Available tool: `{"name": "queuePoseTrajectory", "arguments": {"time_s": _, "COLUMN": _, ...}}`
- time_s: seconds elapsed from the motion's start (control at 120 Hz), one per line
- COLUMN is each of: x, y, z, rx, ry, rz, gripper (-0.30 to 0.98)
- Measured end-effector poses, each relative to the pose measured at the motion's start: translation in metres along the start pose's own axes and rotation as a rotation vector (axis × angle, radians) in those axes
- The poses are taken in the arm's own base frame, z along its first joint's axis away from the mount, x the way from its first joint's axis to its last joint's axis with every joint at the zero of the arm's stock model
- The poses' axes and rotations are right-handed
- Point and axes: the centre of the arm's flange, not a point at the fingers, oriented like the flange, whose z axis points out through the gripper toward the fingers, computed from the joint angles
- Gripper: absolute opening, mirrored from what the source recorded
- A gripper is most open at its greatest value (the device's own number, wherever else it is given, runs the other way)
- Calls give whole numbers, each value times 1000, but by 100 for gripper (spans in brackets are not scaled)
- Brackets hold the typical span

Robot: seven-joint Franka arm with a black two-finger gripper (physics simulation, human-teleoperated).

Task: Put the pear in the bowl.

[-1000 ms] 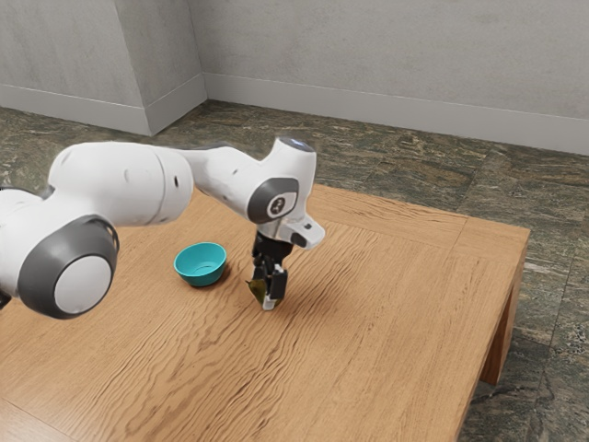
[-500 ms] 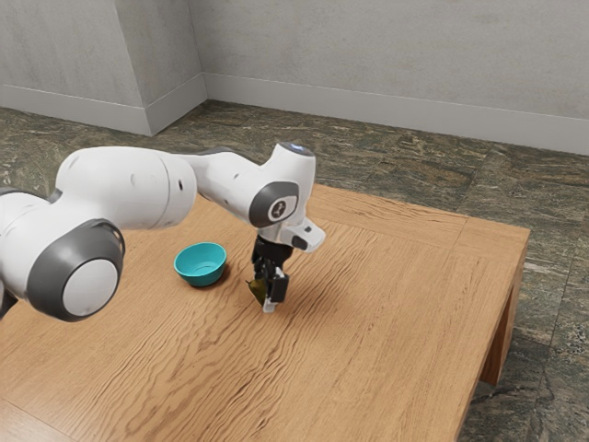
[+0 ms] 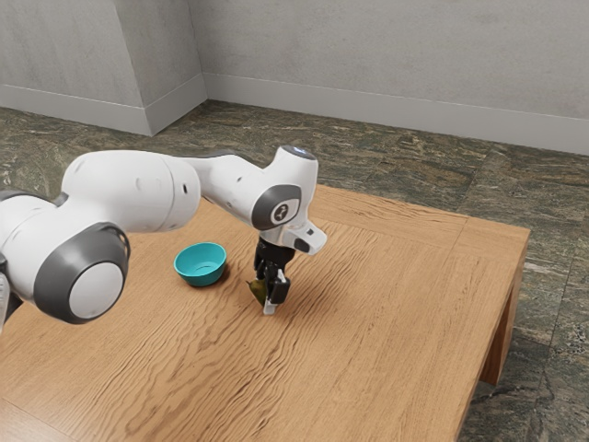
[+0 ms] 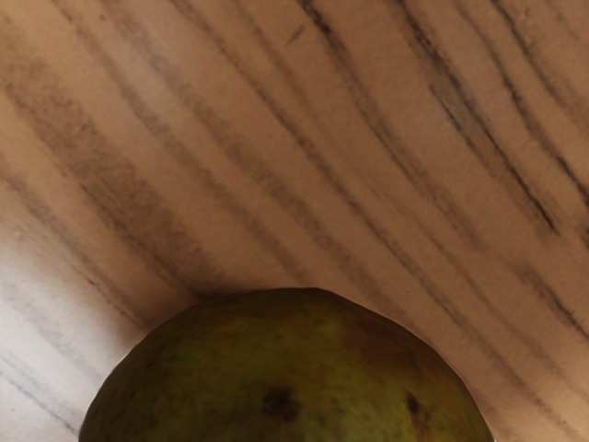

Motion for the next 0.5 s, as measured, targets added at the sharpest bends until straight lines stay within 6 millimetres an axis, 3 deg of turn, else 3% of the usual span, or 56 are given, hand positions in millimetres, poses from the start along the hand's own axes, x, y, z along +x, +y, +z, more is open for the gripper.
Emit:
{"name": "queuePoseTrajectory", "arguments": {"time_s": 0.208, "x": -1, "y": 1, "z": -10, "rx": 13, "ry": 3, "rz": -2, "gripper": 28}}
{"name": "queuePoseTrajectory", "arguments": {"time_s": 0.375, "x": -11, "y": -2, "z": -37, "rx": 37, "ry": 16, "rz": -13, "gripper": 12}}
{"name": "queuePoseTrajectory", "arguments": {"time_s": 0.5, "x": -32, "y": -18, "z": -63, "rx": 67, "ry": 29, "rz": -44, "gripper": 3}}
